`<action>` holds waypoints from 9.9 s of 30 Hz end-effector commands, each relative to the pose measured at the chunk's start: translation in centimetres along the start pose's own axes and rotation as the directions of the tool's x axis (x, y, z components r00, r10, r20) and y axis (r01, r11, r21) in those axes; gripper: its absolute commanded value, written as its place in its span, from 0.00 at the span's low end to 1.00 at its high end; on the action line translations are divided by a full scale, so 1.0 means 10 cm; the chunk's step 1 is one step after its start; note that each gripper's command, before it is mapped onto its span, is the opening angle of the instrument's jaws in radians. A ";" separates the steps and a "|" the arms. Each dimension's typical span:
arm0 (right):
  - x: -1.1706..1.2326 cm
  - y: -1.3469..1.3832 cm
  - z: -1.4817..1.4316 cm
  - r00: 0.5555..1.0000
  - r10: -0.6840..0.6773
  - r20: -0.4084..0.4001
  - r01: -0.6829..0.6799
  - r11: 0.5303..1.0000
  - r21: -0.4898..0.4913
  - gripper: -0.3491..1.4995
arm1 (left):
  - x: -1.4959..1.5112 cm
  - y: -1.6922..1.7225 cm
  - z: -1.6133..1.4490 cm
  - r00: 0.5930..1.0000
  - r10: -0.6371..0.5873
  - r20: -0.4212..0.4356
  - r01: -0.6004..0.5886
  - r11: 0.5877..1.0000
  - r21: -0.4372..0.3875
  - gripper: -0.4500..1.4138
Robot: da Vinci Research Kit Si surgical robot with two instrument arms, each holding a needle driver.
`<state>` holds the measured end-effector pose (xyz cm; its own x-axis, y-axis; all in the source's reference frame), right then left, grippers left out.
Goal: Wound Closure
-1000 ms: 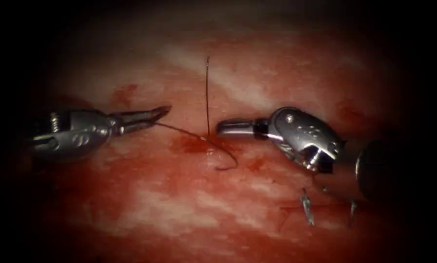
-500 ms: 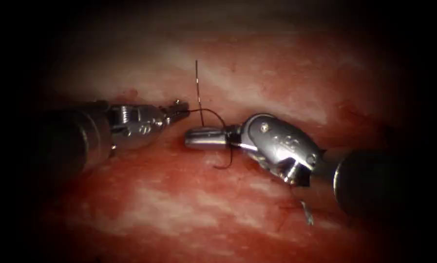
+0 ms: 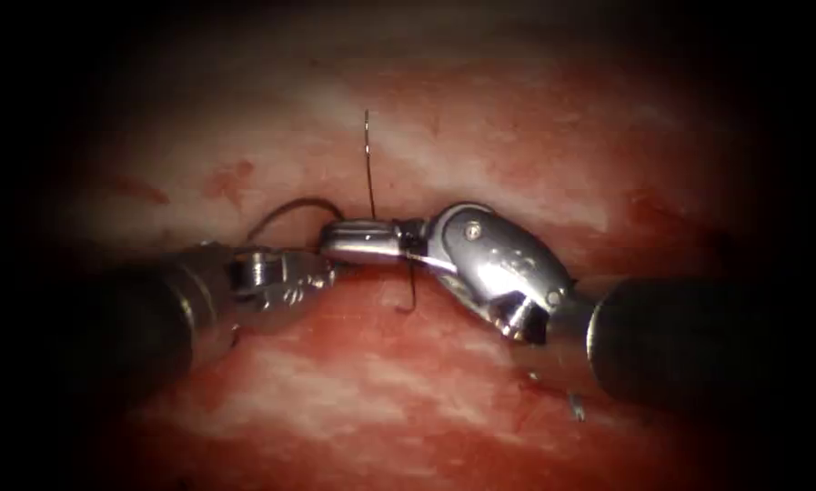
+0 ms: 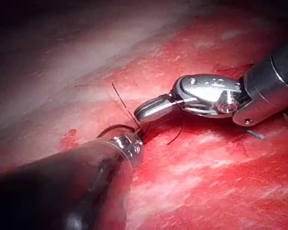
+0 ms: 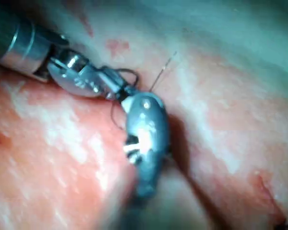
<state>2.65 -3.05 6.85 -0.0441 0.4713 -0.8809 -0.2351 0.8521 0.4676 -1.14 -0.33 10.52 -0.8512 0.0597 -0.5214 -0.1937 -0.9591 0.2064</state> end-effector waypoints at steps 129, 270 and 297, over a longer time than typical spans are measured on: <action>-0.079 0.007 -0.029 0.812 0.566 0.145 -0.460 0.773 -0.437 0.30 | 0.062 0.016 -0.031 0.993 0.089 0.074 -0.101 0.980 0.171 0.00; -0.091 -0.119 -0.087 0.804 0.586 0.101 -0.479 0.739 -0.474 0.00 | -0.091 -0.252 0.134 0.993 -0.024 0.112 -0.020 0.926 0.377 0.00; -0.027 -0.034 -0.066 0.978 0.131 0.162 -0.108 0.984 -0.142 0.73 | -0.017 -0.113 0.011 0.995 0.002 0.099 -0.027 0.967 0.254 0.00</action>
<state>2.03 -3.56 6.81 0.0817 0.6117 -0.7868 -0.3623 0.7537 0.5483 -0.81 0.69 10.33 -0.8949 0.0857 -0.4380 -0.2872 -0.8617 0.4183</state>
